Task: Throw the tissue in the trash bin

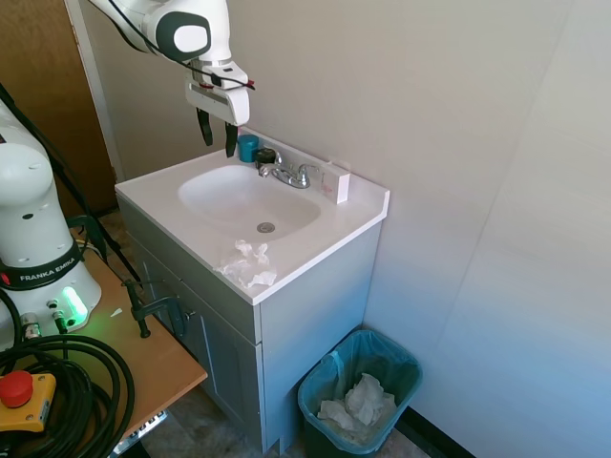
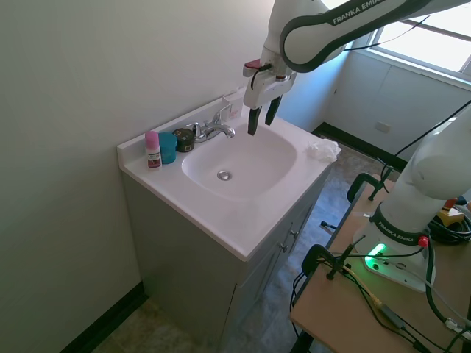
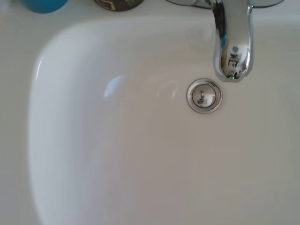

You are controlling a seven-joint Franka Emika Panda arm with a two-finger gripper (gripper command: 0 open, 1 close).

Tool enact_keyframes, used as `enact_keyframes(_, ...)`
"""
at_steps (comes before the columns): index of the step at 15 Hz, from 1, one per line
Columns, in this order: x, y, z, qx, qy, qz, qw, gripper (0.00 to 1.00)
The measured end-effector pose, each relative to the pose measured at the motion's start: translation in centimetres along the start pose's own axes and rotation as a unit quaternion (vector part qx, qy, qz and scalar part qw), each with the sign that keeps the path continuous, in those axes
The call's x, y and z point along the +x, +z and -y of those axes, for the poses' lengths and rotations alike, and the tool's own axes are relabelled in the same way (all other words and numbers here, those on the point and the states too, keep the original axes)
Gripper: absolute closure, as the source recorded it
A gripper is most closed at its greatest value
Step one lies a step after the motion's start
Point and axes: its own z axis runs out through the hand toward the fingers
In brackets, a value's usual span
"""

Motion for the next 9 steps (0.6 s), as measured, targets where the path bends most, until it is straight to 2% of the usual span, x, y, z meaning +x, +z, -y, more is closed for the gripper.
enact_keyframes(2,0.1,0.2,-0.2,-0.004,0.001,0.001,1.0,0.0)
enact_keyframes(4,1.0,0.5,-1.2,-0.006,0.015,-0.012,0.9998,0.0)
enact_keyframes(6,2.5,1.4,-4.0,-0.001,0.042,-0.032,0.9986,0.0)
enact_keyframes(9,4.1,2.1,-9.4,0.009,0.087,-0.066,0.9939,0.0)
